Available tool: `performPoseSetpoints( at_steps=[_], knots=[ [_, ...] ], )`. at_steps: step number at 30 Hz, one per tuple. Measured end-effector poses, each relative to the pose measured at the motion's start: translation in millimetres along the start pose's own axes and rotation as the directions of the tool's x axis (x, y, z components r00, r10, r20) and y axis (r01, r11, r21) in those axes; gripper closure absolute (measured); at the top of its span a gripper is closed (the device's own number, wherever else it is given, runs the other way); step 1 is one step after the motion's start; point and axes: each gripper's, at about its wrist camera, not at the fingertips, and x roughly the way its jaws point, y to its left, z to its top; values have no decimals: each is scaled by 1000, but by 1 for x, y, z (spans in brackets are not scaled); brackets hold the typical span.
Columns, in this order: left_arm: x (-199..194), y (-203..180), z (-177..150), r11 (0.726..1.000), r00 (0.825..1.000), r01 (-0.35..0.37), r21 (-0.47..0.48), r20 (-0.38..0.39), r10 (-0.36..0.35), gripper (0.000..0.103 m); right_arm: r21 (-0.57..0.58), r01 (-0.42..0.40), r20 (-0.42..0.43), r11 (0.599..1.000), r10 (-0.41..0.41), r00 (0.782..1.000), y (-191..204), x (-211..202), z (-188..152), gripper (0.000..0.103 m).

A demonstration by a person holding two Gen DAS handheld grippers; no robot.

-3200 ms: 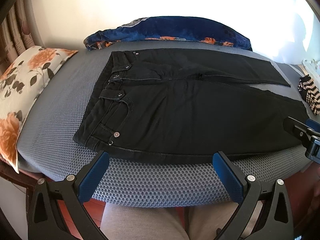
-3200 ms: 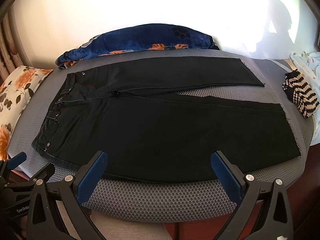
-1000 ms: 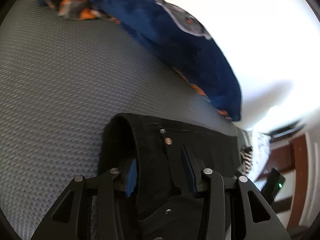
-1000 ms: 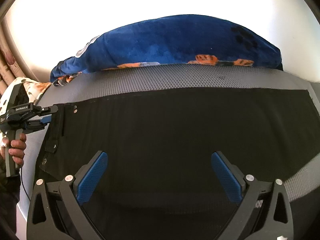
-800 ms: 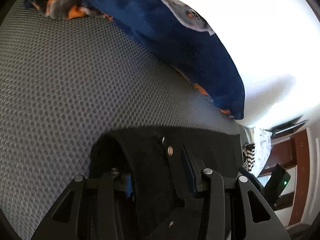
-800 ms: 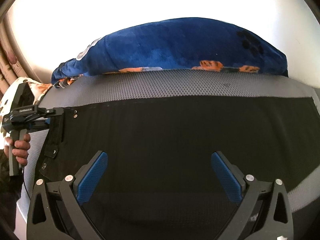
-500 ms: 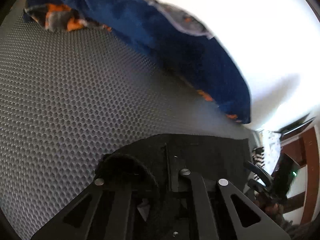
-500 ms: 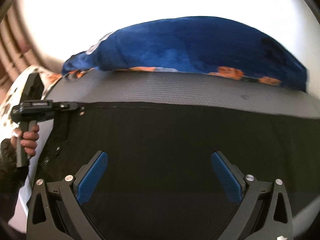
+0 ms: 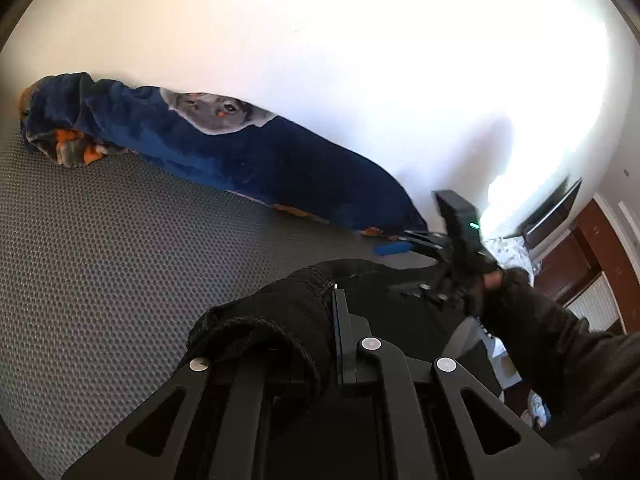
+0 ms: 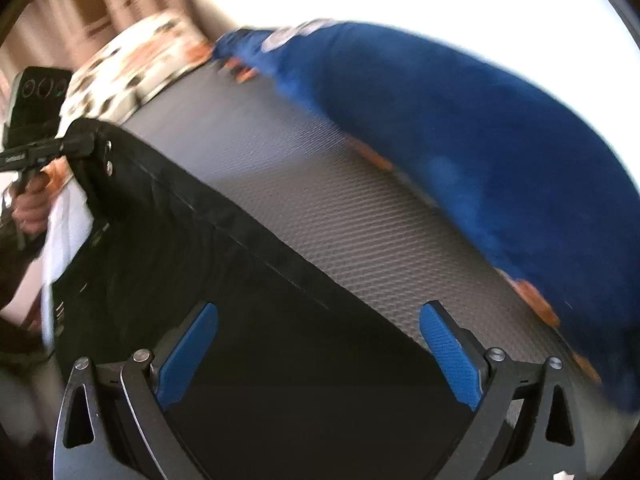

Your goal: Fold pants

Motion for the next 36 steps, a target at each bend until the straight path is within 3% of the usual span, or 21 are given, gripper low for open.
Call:
performPoseSetpoints(
  at_steps=[2, 5, 10, 12, 21, 25, 30, 36],
  knots=[
    [-9, -5, -8, 1000, 1000, 1, -4, 5, -1, 95, -42, -41, -71, 998, 38, 997, -6, 10, 6, 10],
    [-30, 2, -12, 1000, 1000, -5, -9, 8, 5, 95, -60, -125, -140, 990, 116, 983, -14, 19, 5, 24],
    [-41, 4, -12, 1000, 1000, -12, -11, 7, 12, 95, -87, -133, -232, 987, 110, 966, -32, 23, -13, 40],
    [-40, 1, -15, 1000, 1000, -25, -10, -3, 25, 95, -78, -113, -242, 991, 91, 966, -41, 24, -19, 57],
    [-26, 6, -8, 998, 998, -64, -11, -18, 64, 95, -5, 49, -210, 999, -48, 976, -71, 0, -65, 91],
    [-28, 10, -10, 995, 995, -98, -22, -23, 97, 95, -15, 137, -135, 990, -138, 981, -58, -18, -74, 95],
    [-36, 5, -16, 990, 989, -142, 9, -42, 143, 95, 40, 256, -44, 966, -254, 966, -29, -65, -91, 95],
    [-61, -18, -36, 989, 988, -134, 54, -64, 138, 94, 77, 309, 3, 948, -310, 951, 24, -116, -130, 95]
  ],
)
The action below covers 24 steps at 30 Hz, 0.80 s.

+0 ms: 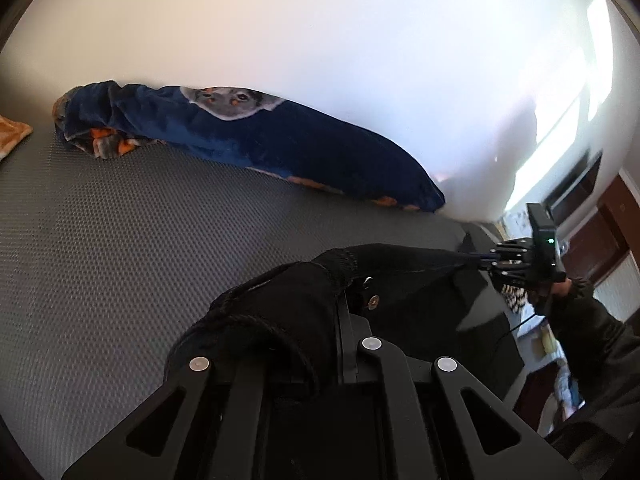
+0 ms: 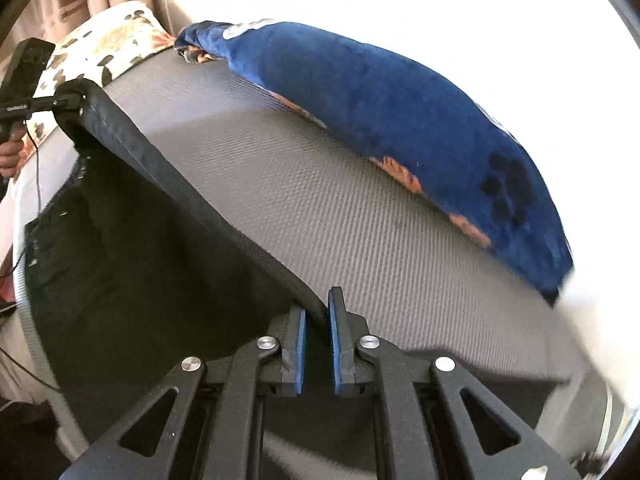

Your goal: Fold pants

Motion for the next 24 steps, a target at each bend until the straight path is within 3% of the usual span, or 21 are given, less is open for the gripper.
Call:
performPoseSetpoints(
  at_steps=[6, 13, 19, 22, 24],
  knots=[
    [-28, -22, -50, 998, 998, 18, 65, -66, -13, 92, 67, -1, 13, 998, 0, 1000, 41, -38, -56, 95],
    [-39, -26, -120, 997, 983, -18, 81, -181, 32, 90, 137, -66, -37, 988, 72, 997, 90, -38, -122, 95],
    [-19, -25, -159, 985, 945, -118, 127, -291, 150, 81, 146, -51, -109, 988, 68, 992, 116, -11, -150, 95],
    [-20, -32, -165, 974, 937, -168, 150, -282, 206, 76, 156, -20, -120, 988, 39, 992, 121, -3, -154, 95],
    [-25, -36, -165, 978, 939, -168, 123, -282, 197, 71, 187, -6, -118, 982, 28, 993, 120, 0, -155, 95]
  ],
)
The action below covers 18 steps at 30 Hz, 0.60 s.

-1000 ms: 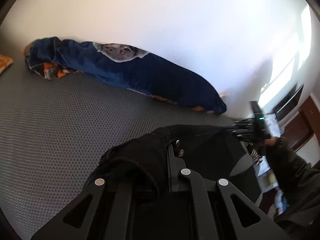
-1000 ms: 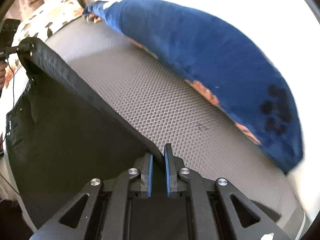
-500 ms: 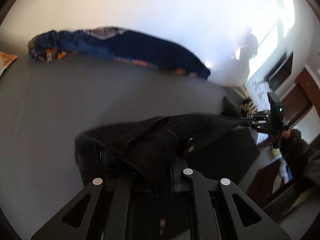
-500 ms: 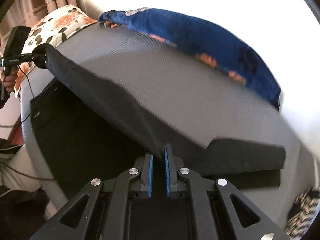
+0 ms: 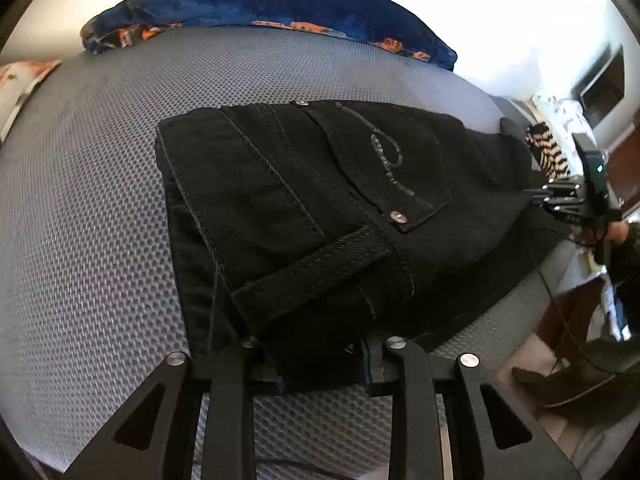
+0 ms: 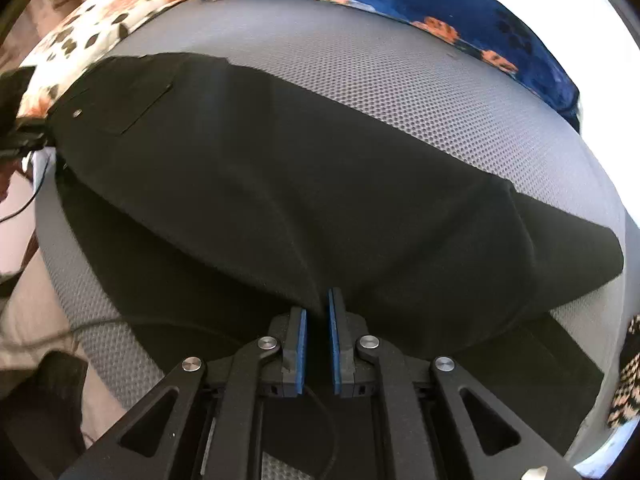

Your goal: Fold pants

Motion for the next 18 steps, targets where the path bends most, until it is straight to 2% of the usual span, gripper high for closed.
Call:
performPoseSetpoints(
  at_steps=[1, 3, 4, 5, 8, 12, 14, 18],
  knots=[
    [-2, -1, -1, 1000, 1000, 3, -9, 1, -3, 69, 10, 3, 1, 1000, -3, 1000, 0, 1, -1, 95],
    [-8, -2, -7, 1000, 1000, -4, -21, 1, 4, 57, 42, 9, 8, 999, -10, 1000, -2, 0, -1, 95],
    [-12, -2, -9, 999, 1000, -15, -31, 2, 15, 37, 58, 9, 16, 998, -10, 1000, -3, -1, -1, 95],
    [-17, 0, -14, 998, 999, -35, -50, 14, 35, 21, 69, 10, 23, 998, -12, 1000, -3, -1, -2, 95],
    [-37, 10, -25, 992, 997, -27, -124, 70, 36, 20, 95, 11, 48, 995, -15, 999, -4, -4, -5, 95],
    [-54, 28, -42, 951, 992, 57, -304, 125, -19, 21, 108, 11, 68, 994, -18, 998, -4, -7, -7, 94],
    [-56, 28, -48, 911, 988, 110, -397, 146, -55, 23, 119, 3, 74, 993, -12, 997, -6, -6, -7, 94],
    [-44, 27, -48, 822, 979, 195, -535, 160, -128, 40, 136, -15, 84, 991, 3, 996, -9, -6, -7, 94]
  ],
)
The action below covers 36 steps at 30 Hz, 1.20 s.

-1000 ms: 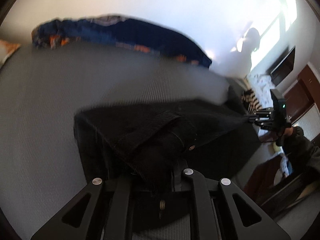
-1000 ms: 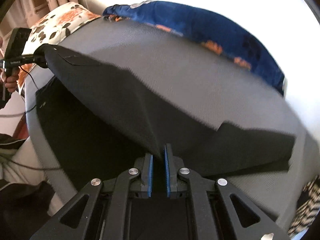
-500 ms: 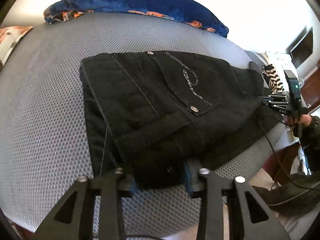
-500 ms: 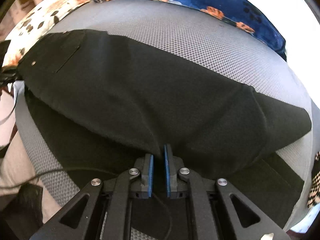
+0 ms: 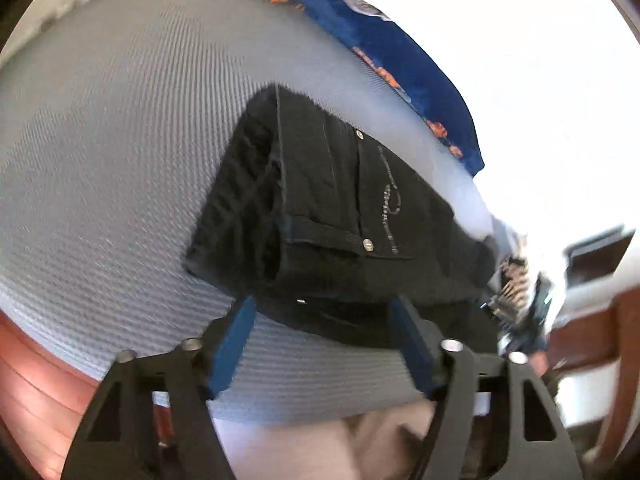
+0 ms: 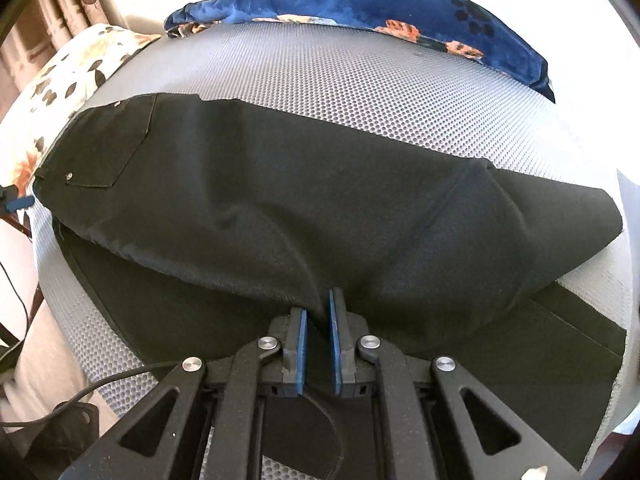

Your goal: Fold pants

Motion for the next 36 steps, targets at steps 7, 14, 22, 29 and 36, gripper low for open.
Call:
performPoseSetpoints(
  at_steps=[7, 14, 22, 29, 36],
  knots=[
    [29, 9, 16, 991, 998, -52, -120, 22, 55, 57, 10, -11, 20, 1000, 11, 1000, -1, -2, -2, 94],
    [22, -21, 46, 992, 993, -109, 56, 54, 106, 78, 6, -30, 58, 1000, 30, 998, 6, -26, -9, 94],
    [38, -7, 54, 957, 976, -203, 208, -37, 214, 78, -28, -65, -17, 997, 65, 998, 42, -24, -44, 94],
    [41, 1, 41, 948, 973, -214, 236, -28, 227, 73, 22, -81, -63, 996, 83, 995, 39, -2, -57, 94],
    [39, -30, 20, 896, 936, -352, 270, 74, 345, 53, 56, -99, -45, 994, 101, 994, 36, -4, -58, 84]
  ],
)
